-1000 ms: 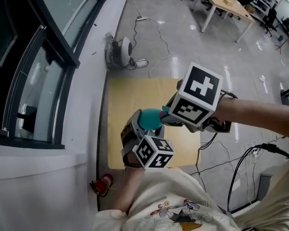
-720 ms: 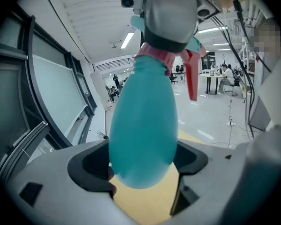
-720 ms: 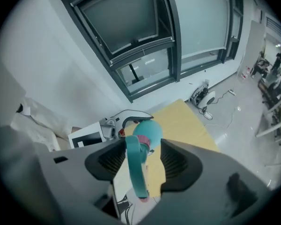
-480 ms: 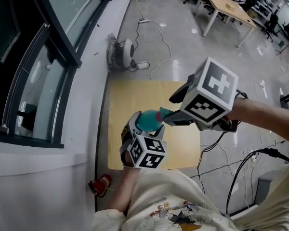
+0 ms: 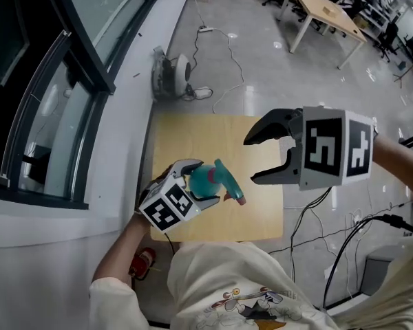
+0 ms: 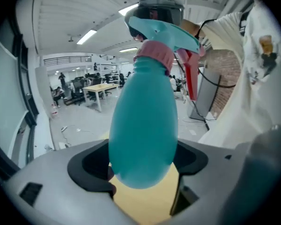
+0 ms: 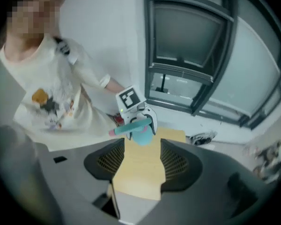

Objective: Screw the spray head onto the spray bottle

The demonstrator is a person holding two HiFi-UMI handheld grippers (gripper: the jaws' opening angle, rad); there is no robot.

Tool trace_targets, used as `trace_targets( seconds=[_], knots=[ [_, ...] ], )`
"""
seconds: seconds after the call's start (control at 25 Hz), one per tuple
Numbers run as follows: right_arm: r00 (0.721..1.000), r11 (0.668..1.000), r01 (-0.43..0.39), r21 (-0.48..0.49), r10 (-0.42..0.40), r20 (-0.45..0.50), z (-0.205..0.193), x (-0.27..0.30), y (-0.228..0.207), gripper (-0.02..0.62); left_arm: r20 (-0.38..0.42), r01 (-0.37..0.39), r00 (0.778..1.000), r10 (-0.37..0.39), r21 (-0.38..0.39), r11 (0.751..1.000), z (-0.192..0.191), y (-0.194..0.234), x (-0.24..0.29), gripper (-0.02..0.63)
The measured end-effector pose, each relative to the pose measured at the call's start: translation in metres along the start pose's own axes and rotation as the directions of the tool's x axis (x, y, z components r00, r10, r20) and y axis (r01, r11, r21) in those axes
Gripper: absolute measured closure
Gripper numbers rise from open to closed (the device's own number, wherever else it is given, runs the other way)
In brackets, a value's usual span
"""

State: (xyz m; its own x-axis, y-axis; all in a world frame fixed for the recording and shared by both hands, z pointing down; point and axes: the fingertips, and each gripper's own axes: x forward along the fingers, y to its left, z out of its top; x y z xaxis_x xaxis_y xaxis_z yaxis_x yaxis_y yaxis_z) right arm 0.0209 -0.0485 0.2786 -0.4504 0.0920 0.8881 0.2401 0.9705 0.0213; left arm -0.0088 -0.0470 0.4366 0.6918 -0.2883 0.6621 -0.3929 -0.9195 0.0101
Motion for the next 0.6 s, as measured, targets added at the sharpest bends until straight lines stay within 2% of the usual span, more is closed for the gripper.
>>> trace_targets(
  seconds=[0.04, 0.12, 0.24, 0.32, 0.4, 0.6],
  knots=[
    [0.999, 0.994, 0.026, -0.108, -0.030, -0.035, -0.002, 0.002, 0.002, 0.354, 0.001, 0.044, 0.999, -0.044, 0.012, 0.999, 0.001, -0.004, -0.002, 0.202],
    [0.991, 0.952, 0.061, -0.301, -0.094, -0.097, -0.007, 0.008, 0.006, 0.354, 0.006, 0.112, 0.994, -0.112, 0.042, 0.993, 0.005, -0.010, -0.007, 0.202],
    [0.981, 0.848, 0.098, -0.521, -0.169, -0.090, 0.001, 0.012, 0.014, 0.356, -0.020, 0.203, 0.979, -0.202, 0.113, 0.973, 0.010, -0.023, -0.013, 0.202],
    [0.984, 0.804, 0.106, -0.585, -0.171, -0.057, 0.012, 0.013, 0.019, 0.356, -0.052, 0.272, 0.962, -0.267, 0.156, 0.950, 0.011, -0.033, -0.016, 0.202],
    [0.986, 0.780, 0.092, -0.619, -0.156, -0.050, 0.019, 0.015, 0.022, 0.356, -0.076, 0.346, 0.938, -0.338, 0.178, 0.921, 0.010, -0.043, -0.017, 0.202],
    [0.989, 0.725, -0.011, -0.689, -0.094, -0.116, 0.018, 0.026, 0.035, 0.357, -0.123, 0.512, 0.859, -0.497, 0.193, 0.837, 0.008, -0.064, -0.018, 0.202]
  ],
)
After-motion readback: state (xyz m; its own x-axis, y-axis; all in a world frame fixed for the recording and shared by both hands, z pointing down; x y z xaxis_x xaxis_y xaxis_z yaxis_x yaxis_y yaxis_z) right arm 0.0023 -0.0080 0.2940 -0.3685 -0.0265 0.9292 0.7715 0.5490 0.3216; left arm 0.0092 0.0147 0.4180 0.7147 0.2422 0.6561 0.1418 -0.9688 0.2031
